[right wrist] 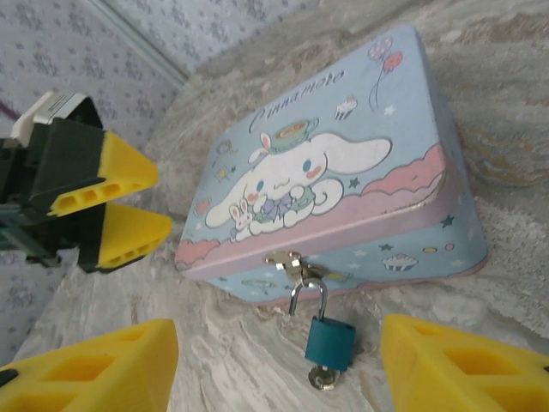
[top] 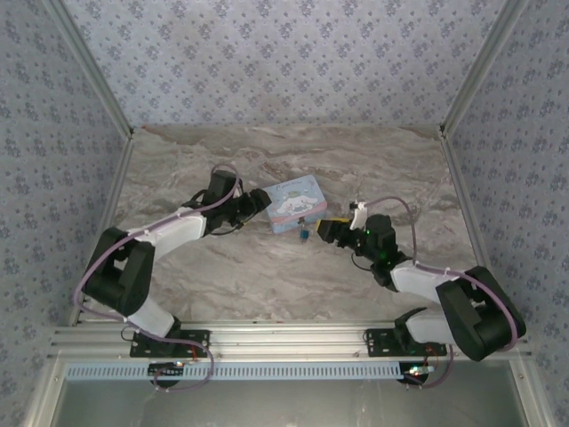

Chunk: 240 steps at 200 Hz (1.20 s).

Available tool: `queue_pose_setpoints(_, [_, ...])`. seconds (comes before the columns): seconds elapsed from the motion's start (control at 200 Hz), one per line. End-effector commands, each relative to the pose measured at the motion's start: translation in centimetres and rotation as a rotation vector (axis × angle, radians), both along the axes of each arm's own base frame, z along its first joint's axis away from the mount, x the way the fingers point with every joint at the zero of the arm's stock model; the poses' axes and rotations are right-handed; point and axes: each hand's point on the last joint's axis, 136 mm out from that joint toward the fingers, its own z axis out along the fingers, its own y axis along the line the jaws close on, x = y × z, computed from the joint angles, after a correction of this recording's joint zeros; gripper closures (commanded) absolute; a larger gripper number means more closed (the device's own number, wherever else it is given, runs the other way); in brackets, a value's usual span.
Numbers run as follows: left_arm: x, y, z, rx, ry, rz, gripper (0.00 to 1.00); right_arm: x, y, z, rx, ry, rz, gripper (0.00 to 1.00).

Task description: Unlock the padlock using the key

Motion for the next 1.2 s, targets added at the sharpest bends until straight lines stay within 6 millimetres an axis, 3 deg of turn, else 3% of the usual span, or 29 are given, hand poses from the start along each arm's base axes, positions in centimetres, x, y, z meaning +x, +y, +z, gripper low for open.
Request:
queue_pose_setpoints(0.0, [0.6, -1.5, 0.7, -0.017, -0.017, -0.059, 0.25, -1.8, 1.3, -1.9, -0.031, 0.119, 0.147, 0.34])
queue_pose_setpoints(0.18, [1.0, -2.7, -0.6, -0.008, 0.011, -0.090, 0.26, -1.0, 2.8, -2.8, 0.002, 0.165, 0.217, 0.34])
queue_pose_setpoints(0.535, [0.7, -3.1, -3.2, 0.040, 0.062, -0.089, 0.28, 1.6, 5.0, -4.6, 0.069, 0.213, 0.238, 0.37])
queue_pose_setpoints(0.734, [0.5, -3.2, -4.1, 0.068, 0.075, -0.086, 0.29, 2.7, 5.2, -6.2, 0.063, 0.236, 0.232, 0.38])
queue_pose_setpoints(1.194, [0.3, -3.3, -5.1, 0.079, 0.096, -0.082, 0.30, 3.4, 5.9, -6.5, 0.121, 0.222, 0.261, 0.47])
